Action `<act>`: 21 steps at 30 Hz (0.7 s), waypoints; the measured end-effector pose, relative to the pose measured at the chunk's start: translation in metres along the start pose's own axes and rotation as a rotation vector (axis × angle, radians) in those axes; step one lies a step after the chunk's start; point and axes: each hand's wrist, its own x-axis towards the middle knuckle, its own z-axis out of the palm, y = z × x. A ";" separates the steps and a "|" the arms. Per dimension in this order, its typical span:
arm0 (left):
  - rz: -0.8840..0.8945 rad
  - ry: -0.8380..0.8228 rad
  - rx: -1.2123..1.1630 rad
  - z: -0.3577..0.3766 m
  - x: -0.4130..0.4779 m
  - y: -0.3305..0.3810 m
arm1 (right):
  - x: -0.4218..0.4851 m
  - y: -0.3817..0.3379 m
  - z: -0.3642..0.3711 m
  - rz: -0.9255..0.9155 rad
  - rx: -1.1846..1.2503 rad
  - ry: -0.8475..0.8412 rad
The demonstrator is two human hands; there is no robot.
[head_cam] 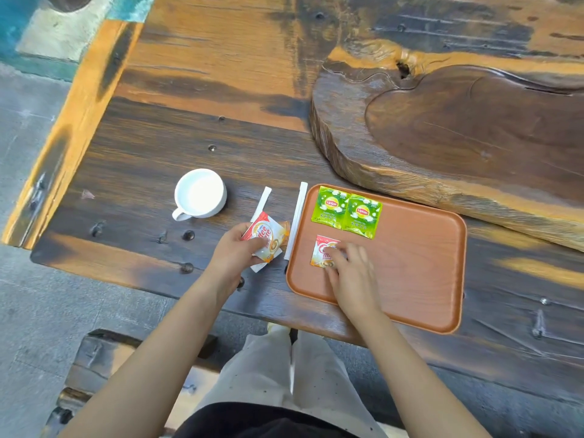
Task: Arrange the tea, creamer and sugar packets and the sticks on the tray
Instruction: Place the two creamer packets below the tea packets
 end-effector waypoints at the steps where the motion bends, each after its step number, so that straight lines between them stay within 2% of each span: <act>1: 0.000 -0.002 0.003 0.001 0.000 0.000 | 0.001 0.000 0.002 -0.009 0.008 -0.006; 21: -0.006 -0.020 0.032 0.003 0.006 0.000 | 0.020 -0.012 0.006 -0.034 0.055 0.022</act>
